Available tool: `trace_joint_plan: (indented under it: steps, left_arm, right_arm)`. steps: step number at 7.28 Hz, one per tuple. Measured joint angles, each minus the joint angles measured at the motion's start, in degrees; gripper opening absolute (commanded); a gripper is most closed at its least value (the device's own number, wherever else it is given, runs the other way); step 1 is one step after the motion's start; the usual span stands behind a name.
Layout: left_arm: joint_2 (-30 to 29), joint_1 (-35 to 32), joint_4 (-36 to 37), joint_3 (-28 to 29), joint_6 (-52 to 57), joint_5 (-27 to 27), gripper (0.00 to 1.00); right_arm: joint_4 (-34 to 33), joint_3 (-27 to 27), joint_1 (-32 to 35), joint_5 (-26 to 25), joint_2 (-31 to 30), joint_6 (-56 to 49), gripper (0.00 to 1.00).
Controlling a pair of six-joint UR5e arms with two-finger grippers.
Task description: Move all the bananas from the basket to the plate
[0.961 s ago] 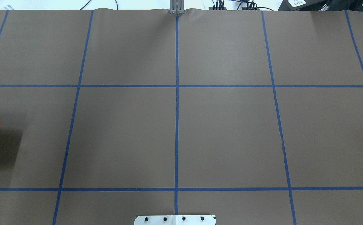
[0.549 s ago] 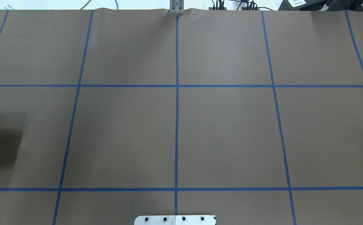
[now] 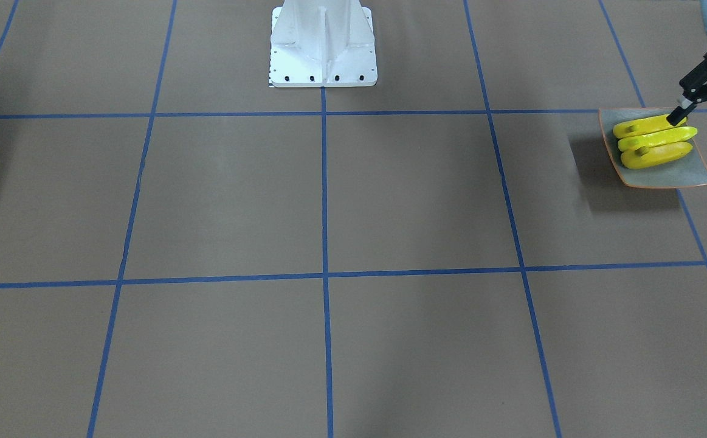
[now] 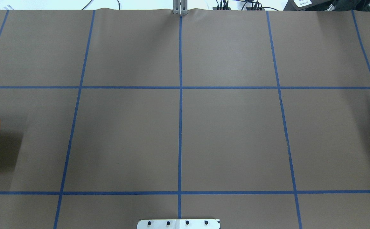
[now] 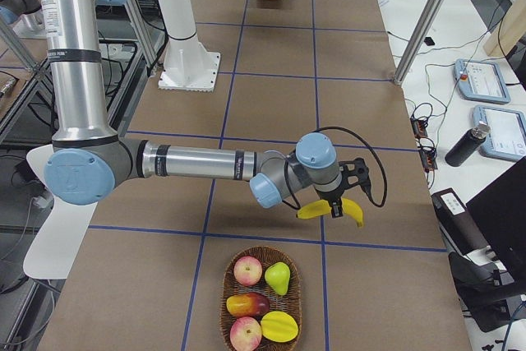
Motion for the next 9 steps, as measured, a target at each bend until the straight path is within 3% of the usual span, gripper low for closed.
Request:
trace_joint_plan:
  steps: [2, 4, 7, 8, 9]
  left_arm:
    - [-5.9, 7.2, -5.1, 0.7, -11.4, 0.3, 1.00]
    - [-14.9, 14.3, -6.2, 2.6, -22.1, 2.0, 1.00]
    - [-25.0, 27.0, -6.4, 2.8, -34.8, 16.6, 1.00]
    - [-28.0, 30.4, -6.3, 2.7, -38.1, 20.9, 1.00]
    - [-29.9, 32.9, -6.3, 2.6, -39.9, 23.7, 1.00]
  right_arm:
    - [0.1, 6.1, -8.6, -1.2, 3.0, 16.1, 0.00]
    - [0.1, 10.7, -17.1, -5.6, 7.9, 33.0, 0.00]
    - [-0.4, 14.7, -28.5, -15.5, 16.7, 55.2, 0.00]
    - [-2.8, 15.2, -31.8, -18.5, 20.4, 60.3, 0.00]
    - [-9.7, 16.4, -34.6, -20.9, 24.8, 63.2, 0.00]
